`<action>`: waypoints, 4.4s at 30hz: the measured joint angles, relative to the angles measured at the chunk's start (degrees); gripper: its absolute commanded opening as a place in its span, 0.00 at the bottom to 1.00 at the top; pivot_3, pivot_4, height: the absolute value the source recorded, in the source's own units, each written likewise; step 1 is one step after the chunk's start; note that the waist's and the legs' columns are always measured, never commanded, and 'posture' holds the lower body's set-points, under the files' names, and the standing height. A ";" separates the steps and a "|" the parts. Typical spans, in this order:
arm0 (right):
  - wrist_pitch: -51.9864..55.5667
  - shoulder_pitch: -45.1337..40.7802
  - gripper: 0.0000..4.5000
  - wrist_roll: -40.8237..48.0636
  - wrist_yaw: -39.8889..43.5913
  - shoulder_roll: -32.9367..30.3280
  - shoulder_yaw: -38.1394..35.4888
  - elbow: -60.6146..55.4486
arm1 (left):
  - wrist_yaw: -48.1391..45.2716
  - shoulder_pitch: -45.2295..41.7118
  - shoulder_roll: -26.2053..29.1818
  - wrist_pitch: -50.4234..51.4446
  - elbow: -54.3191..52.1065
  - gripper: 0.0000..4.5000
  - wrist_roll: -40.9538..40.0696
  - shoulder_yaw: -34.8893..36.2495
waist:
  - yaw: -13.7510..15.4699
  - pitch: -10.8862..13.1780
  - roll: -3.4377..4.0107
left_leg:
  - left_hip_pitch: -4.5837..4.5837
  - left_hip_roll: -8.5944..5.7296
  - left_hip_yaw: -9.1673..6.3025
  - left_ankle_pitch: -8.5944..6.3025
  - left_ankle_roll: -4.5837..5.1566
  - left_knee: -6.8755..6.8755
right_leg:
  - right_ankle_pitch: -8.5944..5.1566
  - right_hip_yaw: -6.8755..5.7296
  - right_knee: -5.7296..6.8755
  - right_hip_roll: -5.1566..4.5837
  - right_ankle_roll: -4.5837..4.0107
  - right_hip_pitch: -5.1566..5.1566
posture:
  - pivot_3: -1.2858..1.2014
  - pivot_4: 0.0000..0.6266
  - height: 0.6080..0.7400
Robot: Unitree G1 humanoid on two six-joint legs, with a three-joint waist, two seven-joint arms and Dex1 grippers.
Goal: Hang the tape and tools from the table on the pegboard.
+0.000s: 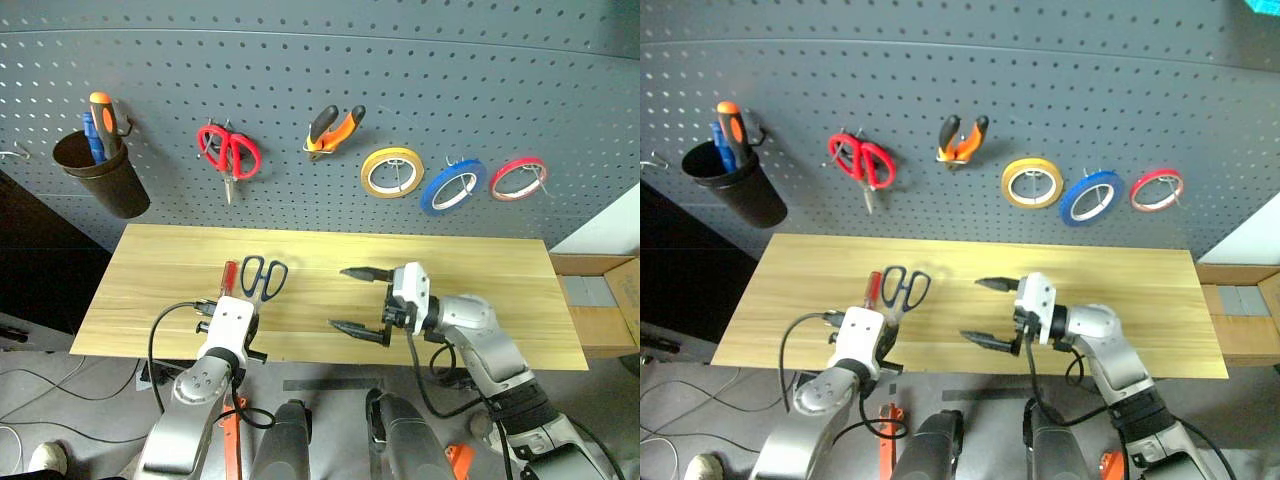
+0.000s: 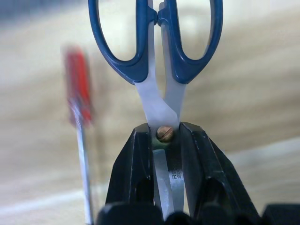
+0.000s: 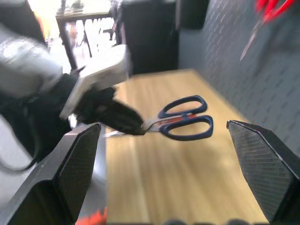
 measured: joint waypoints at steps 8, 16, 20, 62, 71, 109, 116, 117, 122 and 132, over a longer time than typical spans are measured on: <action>12.55 -1.63 1.00 8.39 -9.84 3.30 -5.57 -10.28 | 0.74 6.96 3.43 -13.28 -9.39 0.11 6.62 2.93 | 0.23 -0.50 -0.04 | -0.22 -0.06 -0.02 0.01 0.01 0.01 | -0.01 -0.13 -0.01 0.03 -0.02 -0.17 | 0.60 0.27 1.00; 14.40 -6.35 1.00 9.22 -13.71 6.60 -6.30 -11.05 | 2.27 -6.16 5.22 -18.54 -3.66 0.11 7.20 13.19 | 1.21 -2.84 -0.13 | -0.14 -0.20 0.13 0.02 0.00 0.03 | 0.04 -0.31 0.00 0.14 -0.05 -0.13 | 0.60 0.22 1.00; 13.50 -6.96 1.00 8.27 -13.73 6.79 -6.29 -9.14 | 0.54 -9.64 5.59 -19.58 1.96 0.11 6.34 13.56 | 1.41 -3.52 -0.29 | -0.12 -0.22 0.17 0.02 0.01 0.06 | 0.22 -0.31 0.02 0.14 -0.28 -0.11 | 0.59 0.20 1.00; 12.57 -5.21 1.00 3.63 -16.67 3.71 -5.50 -9.48 | -4.70 -20.27 1.54 -14.18 17.65 0.99 1.88 8.72 | -0.27 -5.89 -0.44 | 1.25 -0.08 0.51 0.01 0.05 0.03 | 0.19 0.05 0.14 0.59 -0.23 0.94 | 0.56 0.25 1.00; 8.38 -3.42 1.00 -3.26 -10.87 1.77 3.64 -8.18 | -0.36 -11.17 -4.56 -5.83 16.87 1.00 -0.25 11.39 | -0.49 -5.69 -0.35 | 1.32 0.00 0.49 0.01 0.06 0.03 | 0.08 0.05 0.16 0.70 -0.18 0.95 | 0.57 0.36 1.00; 20.41 -13.03 1.00 -13.86 -12.09 6.24 12.42 0.34 | -8.77 -39.04 6.86 6.93 53.20 0.18 -4.80 11.21 | -1.70 1.59 -0.07 | 0.11 0.02 0.11 -0.01 0.05 -0.02 | 0.02 -0.19 0.23 0.44 -0.48 -0.13 | 0.56 0.58 1.00; 19.99 -13.06 1.00 -14.18 -12.16 6.28 12.41 0.36 | -8.65 -38.67 7.24 7.02 52.78 0.18 -4.86 11.31 | -1.71 1.59 -0.08 | 0.10 0.02 0.09 -0.02 0.02 -0.03 | 0.02 -0.20 0.21 0.43 -0.48 -0.14 | 0.57 0.51 1.00; 19.87 -13.07 1.00 -14.15 -12.11 6.25 12.39 0.36 | -8.64 -38.12 7.32 7.15 52.01 0.18 -4.88 11.32 | -1.69 1.59 -0.08 | 0.08 0.02 0.07 -0.02 0.01 -0.03 | 0.02 -0.19 0.20 0.41 -0.48 -0.15 | 0.57 0.50 1.00; 22.39 -12.11 1.00 -7.64 -9.56 7.12 8.26 -3.51 | -8.71 -27.24 8.71 6.98 34.93 0.18 -3.55 9.48 | -1.43 1.52 -0.17 | -0.30 0.32 -0.40 -0.05 -0.19 -0.03 | 0.14 -0.39 0.12 0.26 -0.69 -0.31 | 0.59 0.41 1.00; 21.76 -9.96 1.00 5.55 -13.56 20.05 1.17 -8.30 | 9.56 -13.88 8.13 -7.26 1.86 0.18 13.52 14.45 | 1.57 -0.10 -0.39 | -0.70 -0.08 -0.94 0.32 -0.90 -0.07 | 0.14 -1.44 0.05 0.01 -0.73 -0.43 | 0.62 0.27 1.00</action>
